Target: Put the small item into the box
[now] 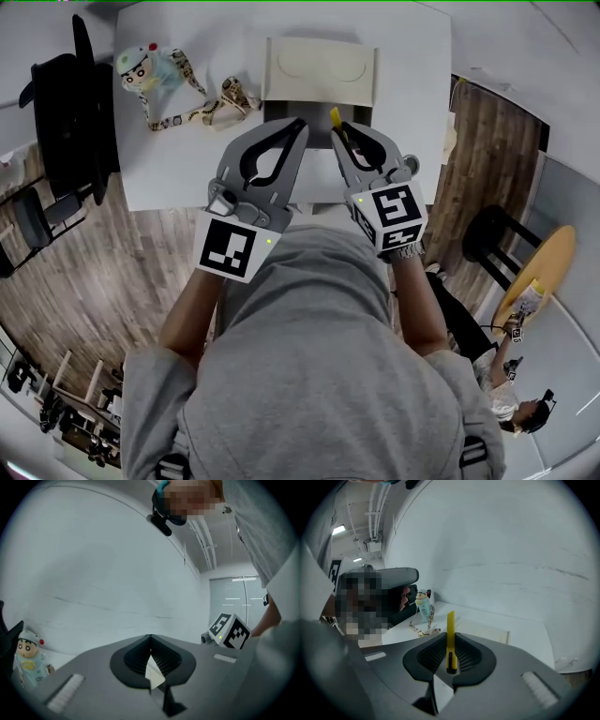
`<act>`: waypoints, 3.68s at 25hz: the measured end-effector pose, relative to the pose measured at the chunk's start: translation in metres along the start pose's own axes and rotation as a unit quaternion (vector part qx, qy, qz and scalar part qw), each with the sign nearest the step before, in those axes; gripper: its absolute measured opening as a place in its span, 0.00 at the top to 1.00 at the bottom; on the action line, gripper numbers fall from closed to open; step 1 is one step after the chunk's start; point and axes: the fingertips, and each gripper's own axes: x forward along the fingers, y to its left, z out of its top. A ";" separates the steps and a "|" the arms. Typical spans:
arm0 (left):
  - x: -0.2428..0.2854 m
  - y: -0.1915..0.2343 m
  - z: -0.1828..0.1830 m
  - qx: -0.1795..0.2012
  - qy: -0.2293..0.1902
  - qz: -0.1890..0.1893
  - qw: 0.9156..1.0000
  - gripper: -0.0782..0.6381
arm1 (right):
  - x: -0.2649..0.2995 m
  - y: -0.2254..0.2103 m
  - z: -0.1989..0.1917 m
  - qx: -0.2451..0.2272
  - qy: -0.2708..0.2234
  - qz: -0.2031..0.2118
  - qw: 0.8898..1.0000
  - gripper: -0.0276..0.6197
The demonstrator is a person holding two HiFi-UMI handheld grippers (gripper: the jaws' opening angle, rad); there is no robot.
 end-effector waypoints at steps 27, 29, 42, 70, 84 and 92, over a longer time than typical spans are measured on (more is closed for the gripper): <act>0.017 0.007 -0.005 -0.006 0.001 0.000 1.000 0.89 | 0.065 -0.013 -0.088 -0.072 0.152 0.010 0.986 0.85; 0.017 0.008 -0.006 -0.006 0.002 0.000 1.000 0.89 | 0.068 -0.013 -0.095 -0.078 0.163 0.014 0.983 0.85; 0.011 0.014 -0.014 -0.009 0.013 -0.001 1.000 0.89 | 0.088 -0.015 -0.125 -0.084 0.211 0.010 0.974 0.85; 0.014 0.021 -0.023 -0.022 0.021 0.000 1.000 0.89 | 0.104 -0.027 -0.149 -0.049 0.273 -0.028 0.960 0.85; 0.008 0.020 -0.023 -0.019 0.021 0.001 1.000 0.89 | 0.105 -0.027 -0.151 -0.050 0.289 -0.034 0.955 0.83; 0.009 0.017 -0.022 -0.018 0.019 0.000 1.000 0.89 | 0.103 -0.029 -0.146 -0.044 0.274 -0.033 0.960 0.83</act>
